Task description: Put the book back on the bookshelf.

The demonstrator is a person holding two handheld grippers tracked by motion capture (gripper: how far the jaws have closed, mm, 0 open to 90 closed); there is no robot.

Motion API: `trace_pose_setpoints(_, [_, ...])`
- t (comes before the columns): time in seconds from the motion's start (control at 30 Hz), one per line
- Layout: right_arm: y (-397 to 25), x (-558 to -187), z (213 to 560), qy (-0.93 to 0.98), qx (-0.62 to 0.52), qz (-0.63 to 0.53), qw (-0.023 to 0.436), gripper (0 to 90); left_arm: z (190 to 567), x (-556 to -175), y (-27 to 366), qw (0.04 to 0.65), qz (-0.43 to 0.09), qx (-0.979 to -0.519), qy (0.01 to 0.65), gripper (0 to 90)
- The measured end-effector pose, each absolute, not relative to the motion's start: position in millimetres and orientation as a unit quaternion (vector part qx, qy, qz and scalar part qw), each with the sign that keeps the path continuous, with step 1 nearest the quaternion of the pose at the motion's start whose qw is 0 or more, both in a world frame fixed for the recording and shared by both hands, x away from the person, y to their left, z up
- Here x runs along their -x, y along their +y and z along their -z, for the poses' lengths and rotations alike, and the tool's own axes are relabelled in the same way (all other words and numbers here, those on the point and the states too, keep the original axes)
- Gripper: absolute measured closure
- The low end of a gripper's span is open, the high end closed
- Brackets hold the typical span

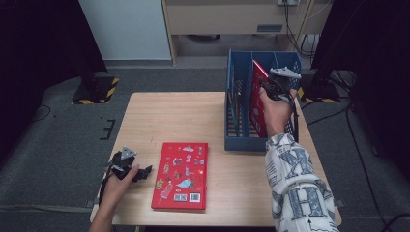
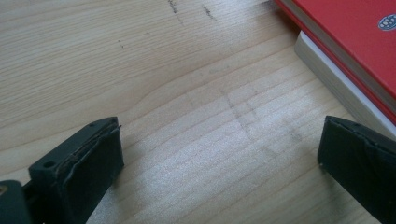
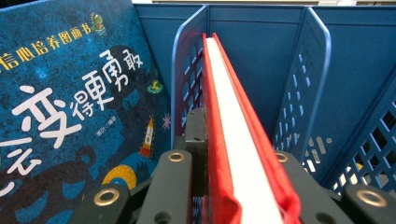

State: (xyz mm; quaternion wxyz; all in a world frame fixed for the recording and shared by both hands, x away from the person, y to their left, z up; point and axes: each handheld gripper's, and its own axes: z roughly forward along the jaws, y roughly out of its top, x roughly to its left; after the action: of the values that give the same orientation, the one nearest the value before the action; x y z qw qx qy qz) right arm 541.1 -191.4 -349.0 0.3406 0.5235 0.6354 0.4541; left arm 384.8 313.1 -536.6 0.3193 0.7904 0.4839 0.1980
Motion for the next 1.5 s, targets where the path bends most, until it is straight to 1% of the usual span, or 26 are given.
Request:
trace_pose_setpoints(0.37, [-190.8, -542.8, 354.4, 0.637, -0.525, -0.452, 0.339, 79.2, 536.6, -384.9, 313.0, 0.319, -0.198, -0.791, 0.484, 0.0])
trace_pose_setpoints(0.77, [-188.1, -540.7, 359.5, 0.635, -0.523, -0.449, 0.35, 78.9, 536.5, -385.1, 312.9, 0.319, -0.198, -0.792, 0.482, 0.0])
trace_pose_setpoints(1.5, [-183.6, -528.8, 360.8, 0.661, -0.529, -0.414, 0.334, 77.1, 536.6, -385.3, 312.1, 0.32, -0.197, -0.792, 0.482, 0.0])
